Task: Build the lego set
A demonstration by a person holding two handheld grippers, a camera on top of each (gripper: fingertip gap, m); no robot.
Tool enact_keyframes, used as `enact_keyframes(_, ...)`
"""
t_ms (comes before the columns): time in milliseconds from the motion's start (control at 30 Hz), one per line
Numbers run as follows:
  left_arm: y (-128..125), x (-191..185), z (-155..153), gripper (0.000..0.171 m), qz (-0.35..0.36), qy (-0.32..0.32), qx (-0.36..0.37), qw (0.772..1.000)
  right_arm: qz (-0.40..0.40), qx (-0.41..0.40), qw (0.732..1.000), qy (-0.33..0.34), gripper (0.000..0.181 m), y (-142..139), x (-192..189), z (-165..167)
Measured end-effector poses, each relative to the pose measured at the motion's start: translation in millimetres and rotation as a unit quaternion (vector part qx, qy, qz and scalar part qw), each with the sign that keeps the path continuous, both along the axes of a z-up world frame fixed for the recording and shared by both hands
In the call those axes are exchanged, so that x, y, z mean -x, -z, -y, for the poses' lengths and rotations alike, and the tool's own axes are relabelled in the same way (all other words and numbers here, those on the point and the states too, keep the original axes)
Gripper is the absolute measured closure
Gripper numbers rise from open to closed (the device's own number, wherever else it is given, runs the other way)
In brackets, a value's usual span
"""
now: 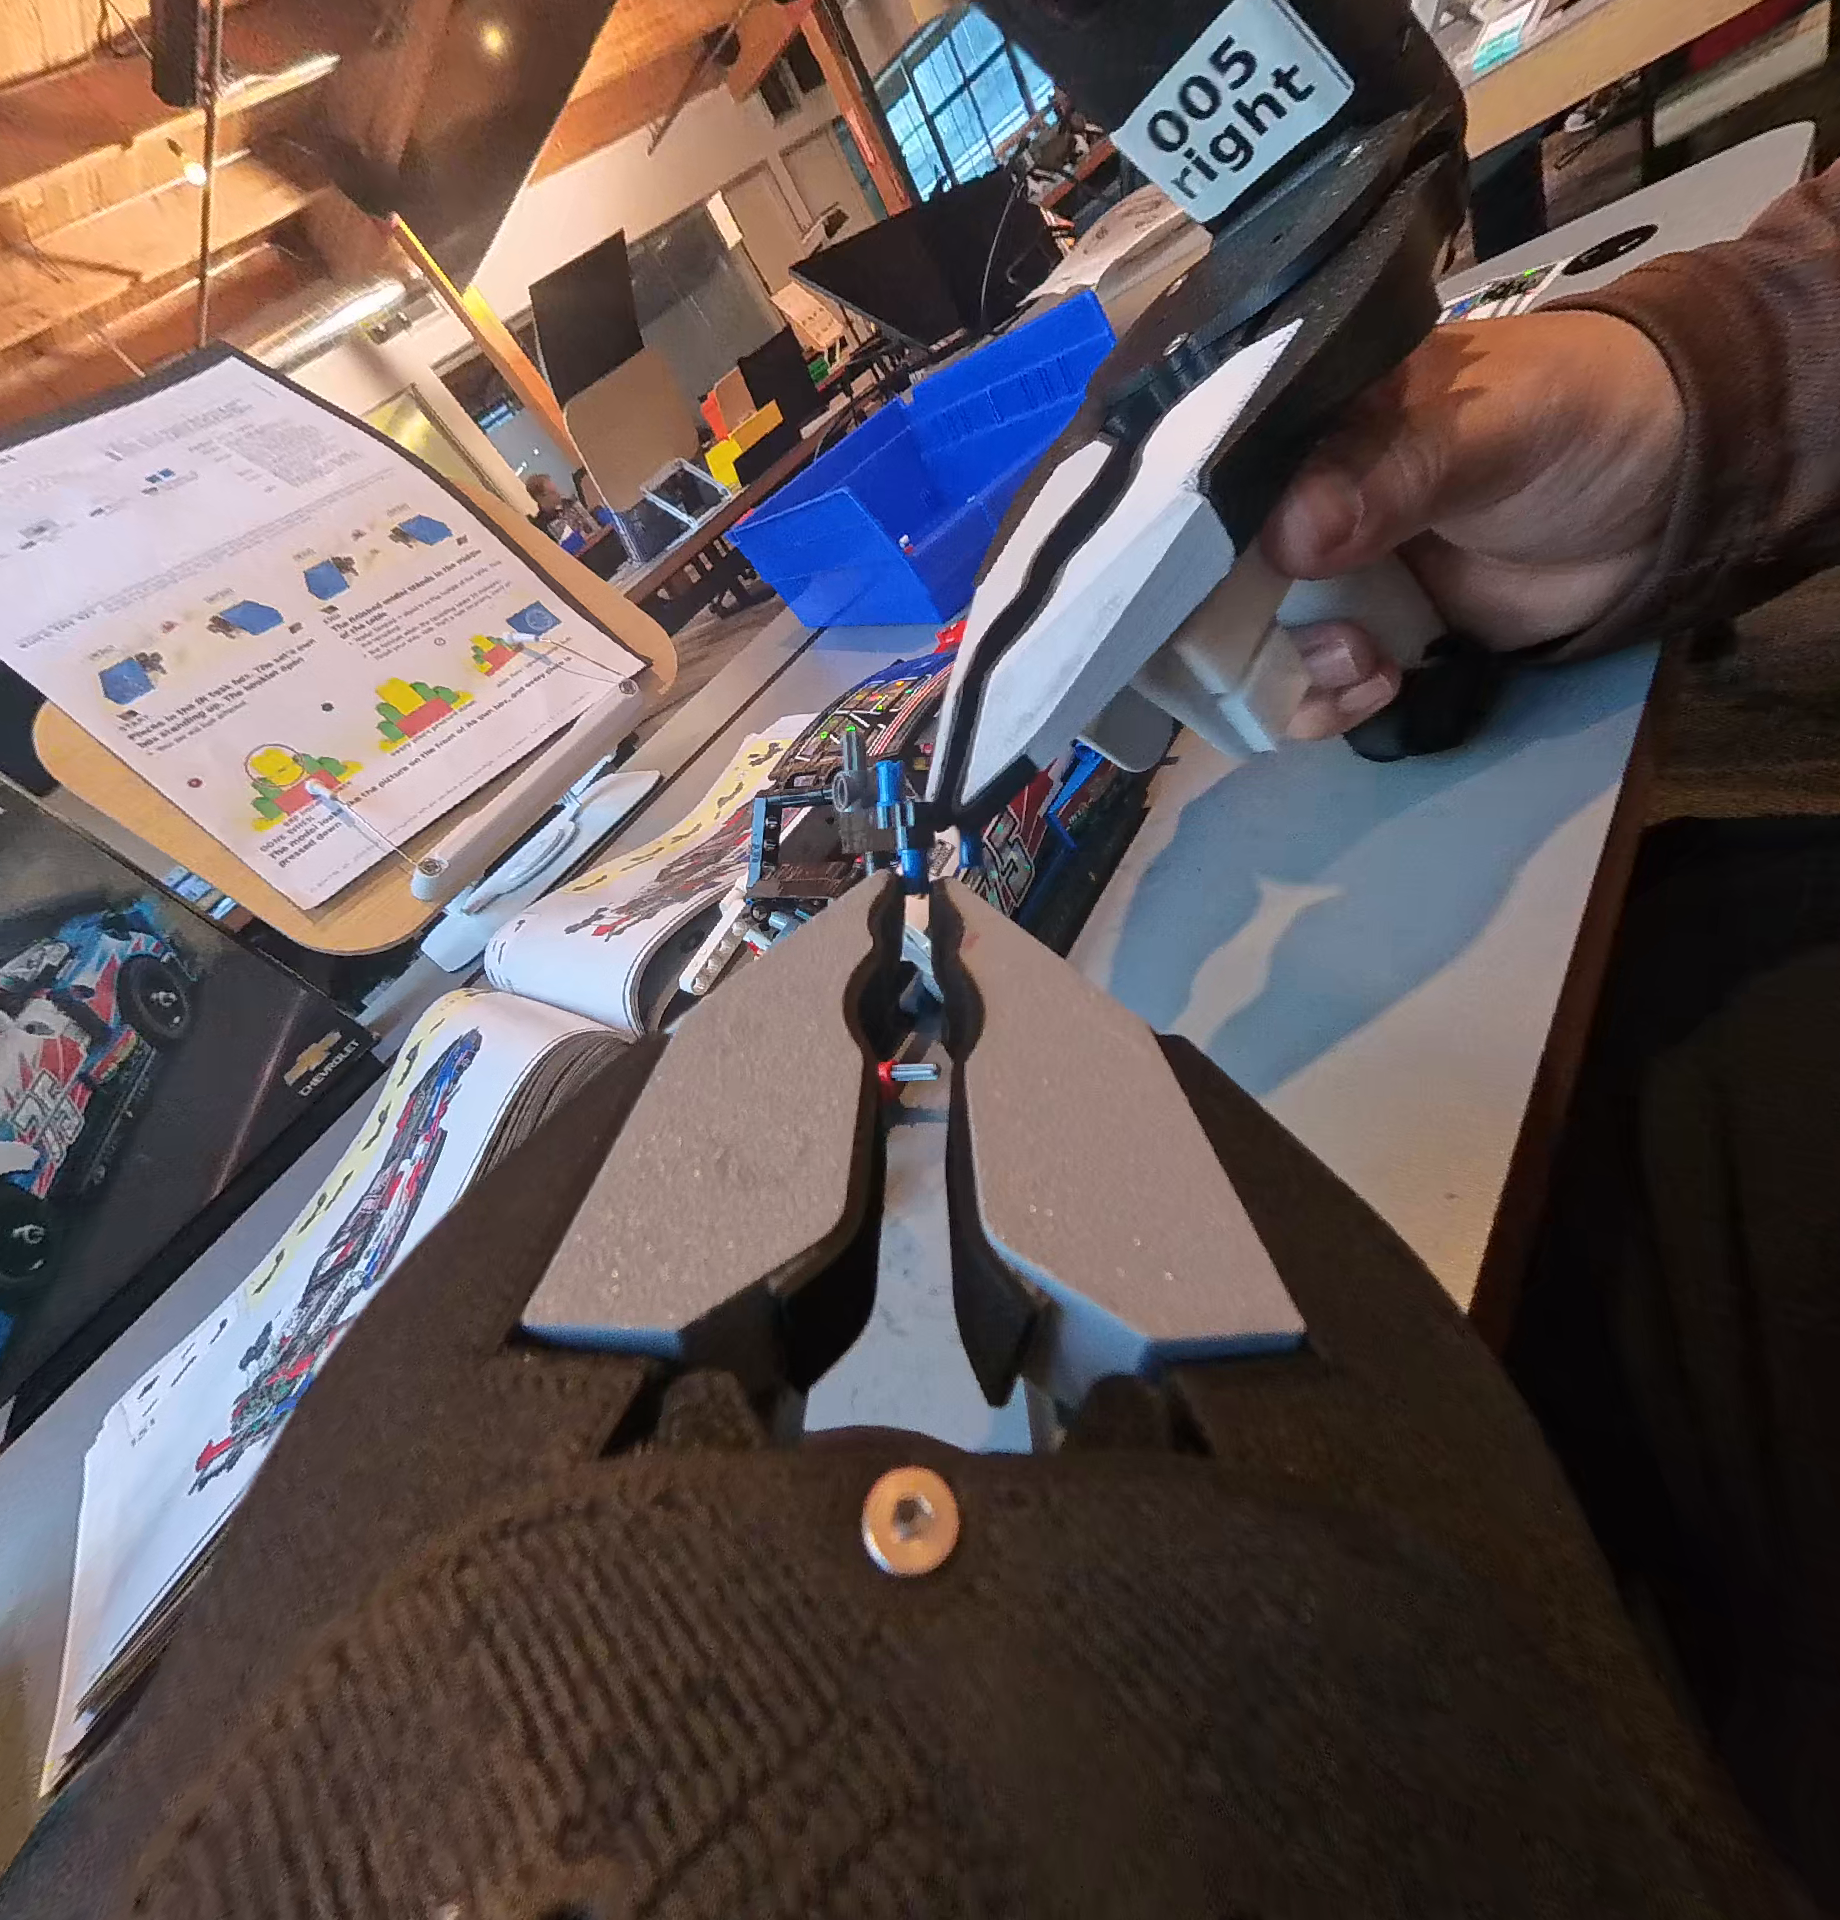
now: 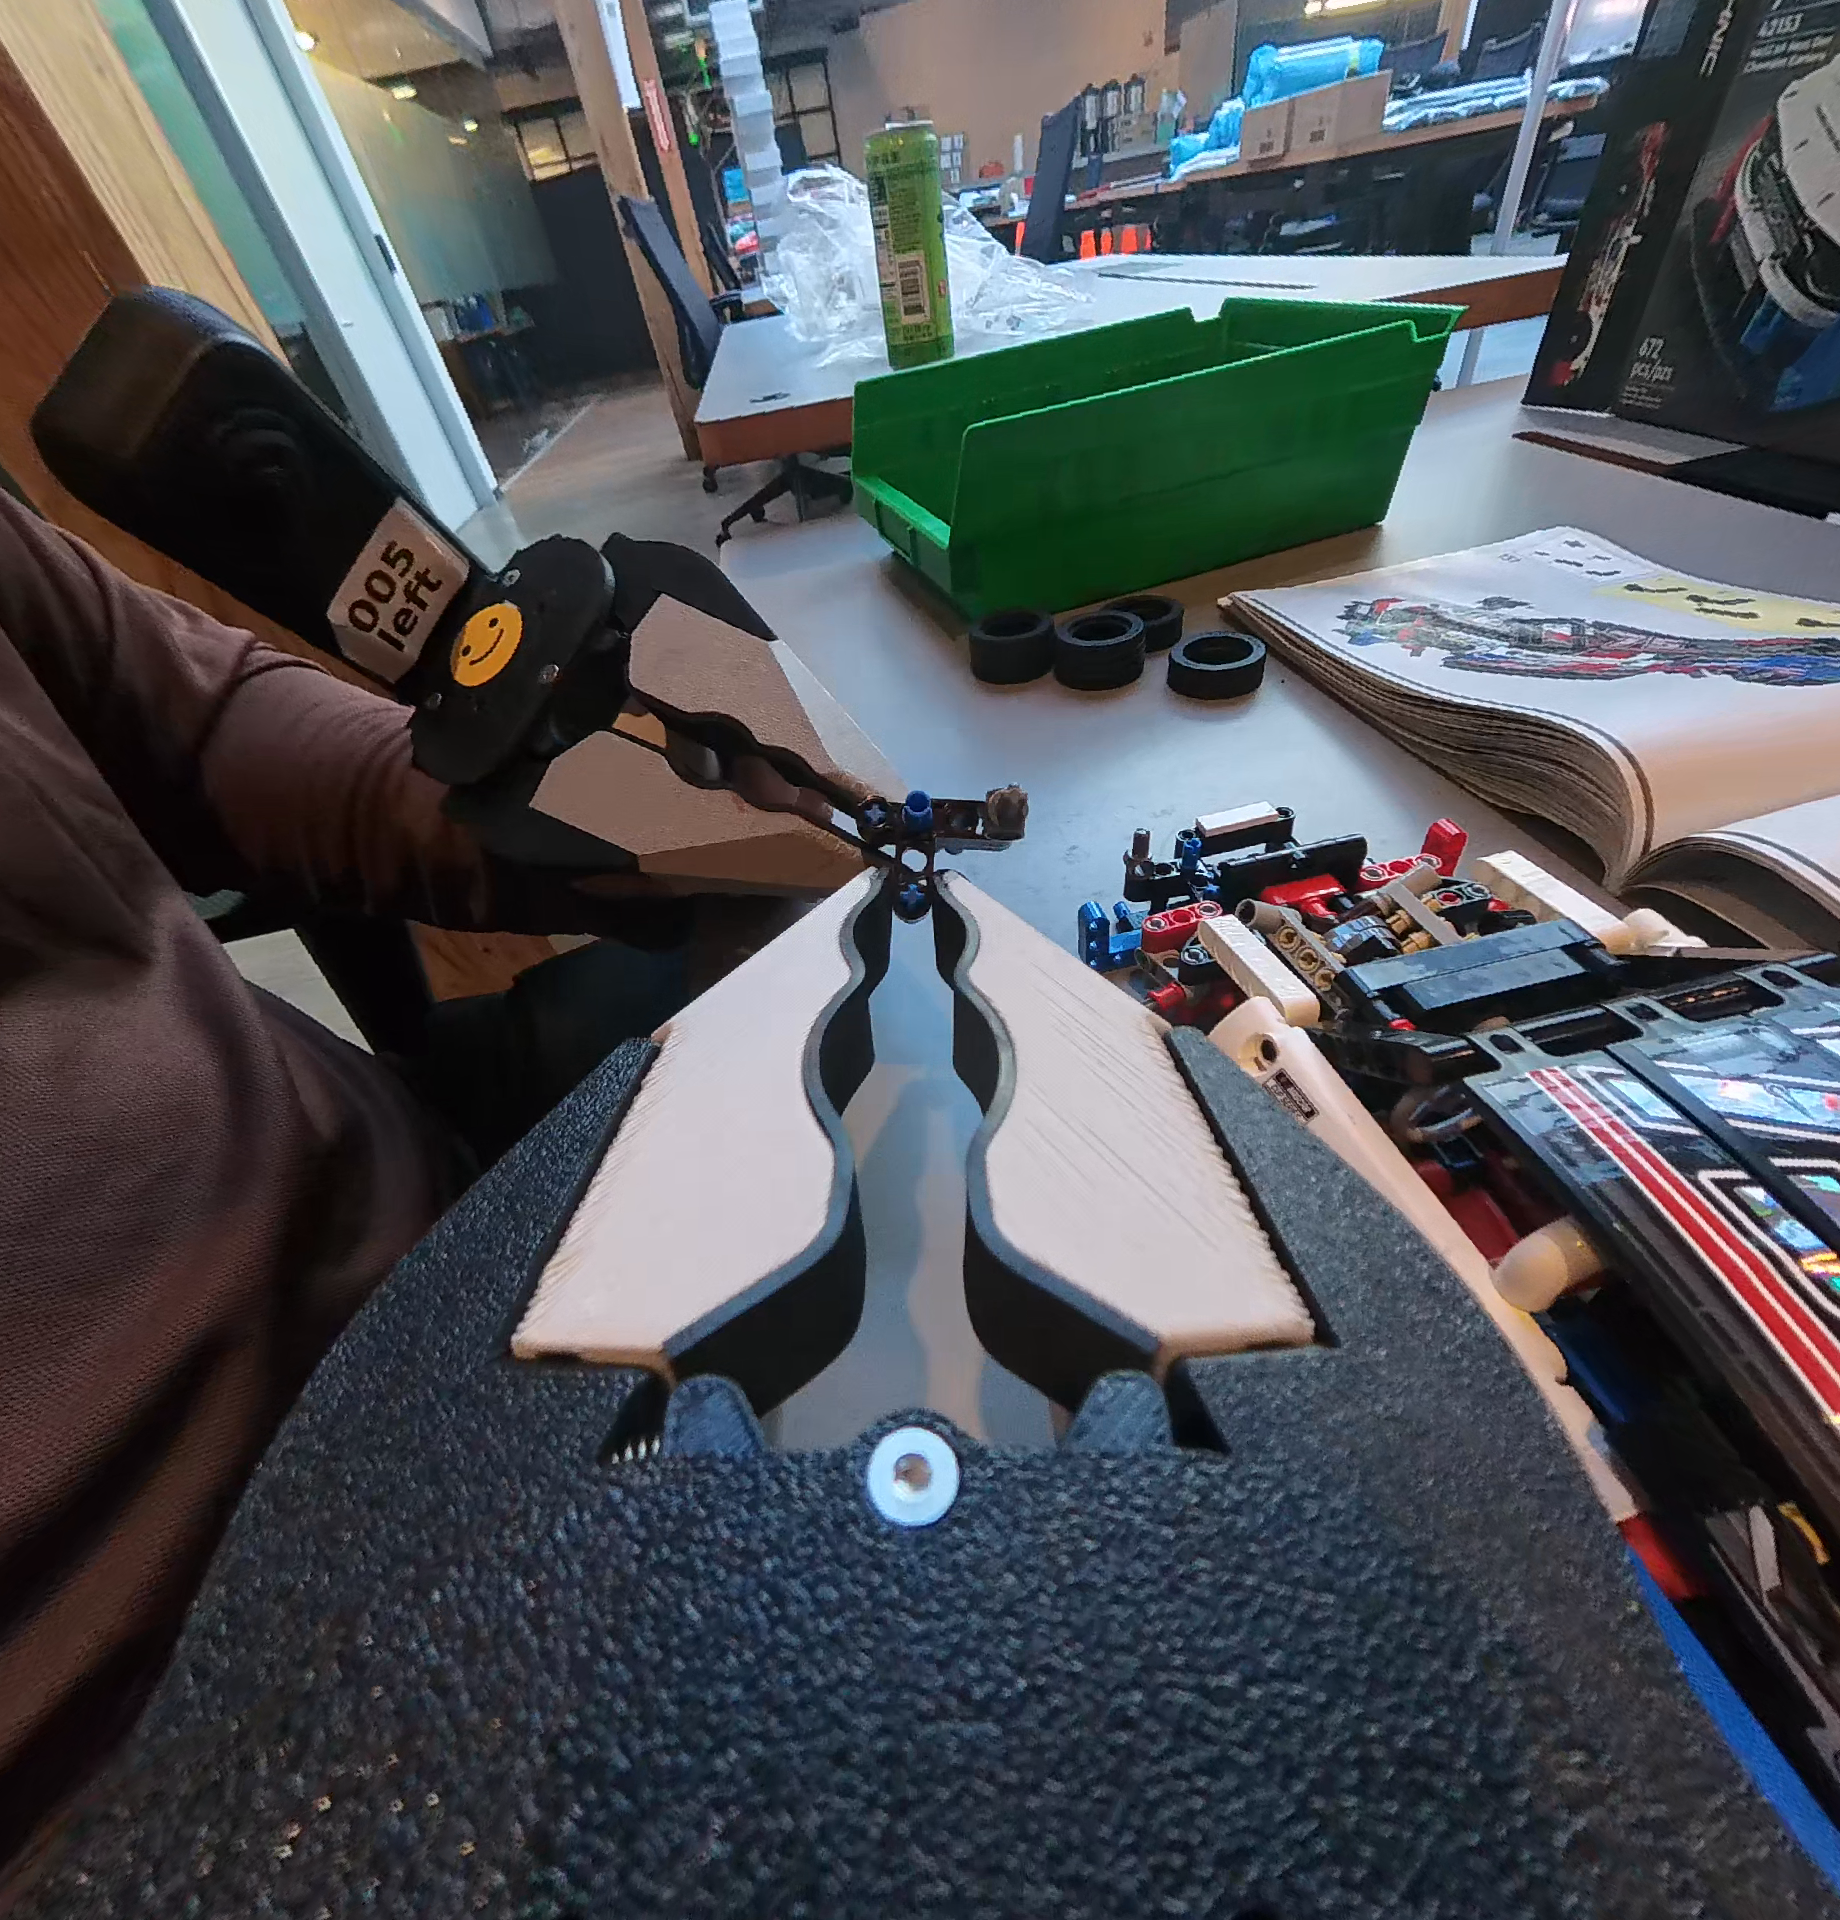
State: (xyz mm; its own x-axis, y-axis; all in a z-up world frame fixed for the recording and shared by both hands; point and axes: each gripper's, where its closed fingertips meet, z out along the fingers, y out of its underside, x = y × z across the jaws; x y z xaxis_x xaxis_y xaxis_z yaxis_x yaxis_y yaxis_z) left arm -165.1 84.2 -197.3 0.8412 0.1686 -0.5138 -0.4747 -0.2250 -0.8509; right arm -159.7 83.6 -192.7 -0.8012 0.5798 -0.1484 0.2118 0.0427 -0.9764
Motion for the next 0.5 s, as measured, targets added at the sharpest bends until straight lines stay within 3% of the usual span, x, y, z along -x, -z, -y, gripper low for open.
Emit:
enact_keyframes(367,-3.1,5.0,1.8,0.160,0.033,0.002,-0.009,0.999,0.008,0.007,1.000,0.013,0.175,0.0,4.3,-9.2)
enact_keyframes(500,-5.2,4.4,5.2,0.134,0.078,0.031,-0.014,0.996,0.010,-0.005,1.000,0.012,0.175,2.7,3.7,-9.6)
